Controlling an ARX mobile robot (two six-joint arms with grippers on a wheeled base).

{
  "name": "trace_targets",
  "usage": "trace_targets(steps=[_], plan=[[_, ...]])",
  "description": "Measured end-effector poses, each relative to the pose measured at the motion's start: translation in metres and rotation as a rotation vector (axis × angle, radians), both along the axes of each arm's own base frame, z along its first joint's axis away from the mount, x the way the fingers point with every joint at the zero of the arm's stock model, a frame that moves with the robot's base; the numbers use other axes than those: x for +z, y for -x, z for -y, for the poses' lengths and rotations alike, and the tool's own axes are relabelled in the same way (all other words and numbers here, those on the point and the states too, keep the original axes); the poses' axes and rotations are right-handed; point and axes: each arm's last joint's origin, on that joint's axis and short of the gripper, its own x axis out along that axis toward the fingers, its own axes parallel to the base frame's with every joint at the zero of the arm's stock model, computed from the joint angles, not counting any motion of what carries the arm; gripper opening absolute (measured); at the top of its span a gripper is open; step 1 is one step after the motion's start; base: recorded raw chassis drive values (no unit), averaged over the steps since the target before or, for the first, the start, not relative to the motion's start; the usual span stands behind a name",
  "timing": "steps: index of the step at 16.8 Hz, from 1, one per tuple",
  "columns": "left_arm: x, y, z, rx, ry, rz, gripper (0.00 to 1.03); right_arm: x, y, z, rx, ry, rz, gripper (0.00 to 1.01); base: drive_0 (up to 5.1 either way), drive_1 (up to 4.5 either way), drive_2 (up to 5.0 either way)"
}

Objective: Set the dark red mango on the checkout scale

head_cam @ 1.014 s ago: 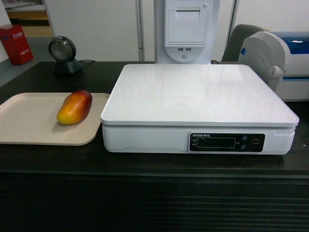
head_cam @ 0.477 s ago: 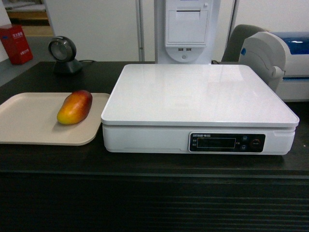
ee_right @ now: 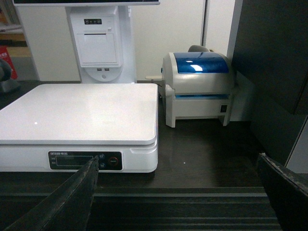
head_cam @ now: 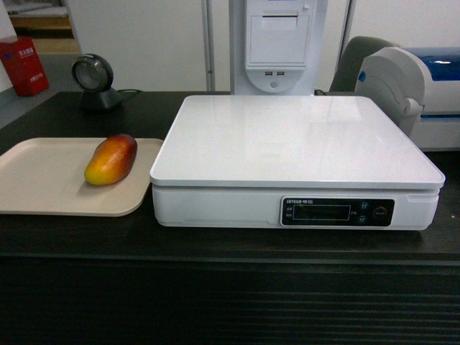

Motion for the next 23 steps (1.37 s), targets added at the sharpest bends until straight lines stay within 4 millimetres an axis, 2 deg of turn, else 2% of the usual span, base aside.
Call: trace_targets(steps=[2, 4, 5, 6, 8, 11, 12, 14, 18, 20, 23], plan=[[0.002, -0.003, 0.004, 0.149, 0.044, -0.195, 0.98, 0.0, 0.0, 0.0, -0.002, 0.0, 0.0, 0.98, 0.0, 0.0, 0.0], [0.033, -0.019, -0.003, 0.243, 0.086, -0.131, 0.98, 0.0, 0.0, 0.0, -0.002, 0.0, 0.0, 0.98, 0.0, 0.0, 0.0], [0.046, -0.027, -0.007, 0.229, 0.095, -0.08, 0.98, 0.0, 0.0, 0.0, 0.001, 0.0, 0.0, 0.98, 0.0, 0.0, 0.0], [0.055, -0.041, -0.014, 0.206, 0.092, -0.058, 0.98, 0.0, 0.0, 0.0, 0.0, 0.0, 0.0, 0.98, 0.0, 0.0, 0.0], [0.059, -0.073, -0.02, 0.131, 0.056, -0.074, 0.98, 0.0, 0.0, 0.0, 0.0, 0.0, 0.0, 0.98, 0.0, 0.0, 0.0], [0.07, -0.138, -0.027, 0.011, 0.003, -0.095, 0.98, 0.0, 0.0, 0.0, 0.0, 0.0, 0.0, 0.98, 0.0, 0.0, 0.0], [0.067, -0.167, -0.029, -0.042, 0.004, -0.157, 0.98, 0.0, 0.0, 0.0, 0.0, 0.0, 0.0, 0.98, 0.0, 0.0, 0.0], [0.047, -0.217, -0.027, -0.111, -0.012, -0.319, 0.98, 0.0, 0.0, 0.0, 0.0, 0.0, 0.0, 0.98, 0.0, 0.0, 0.0], [0.032, -0.302, -0.005, -0.21, -0.084, -0.422, 0.98, 0.0, 0.0, 0.0, 0.0, 0.0, 0.0, 0.98, 0.0, 0.0, 0.0], [0.014, -0.334, -0.001, -0.208, -0.103, -0.487, 0.98, 0.0, 0.0, 0.0, 0.0, 0.0, 0.0, 0.98, 0.0, 0.0, 0.0], [-0.007, -0.359, 0.001, -0.214, -0.126, -0.574, 0.98, 0.0, 0.0, 0.0, 0.0, 0.0, 0.0, 0.98, 0.0, 0.0, 0.0]])
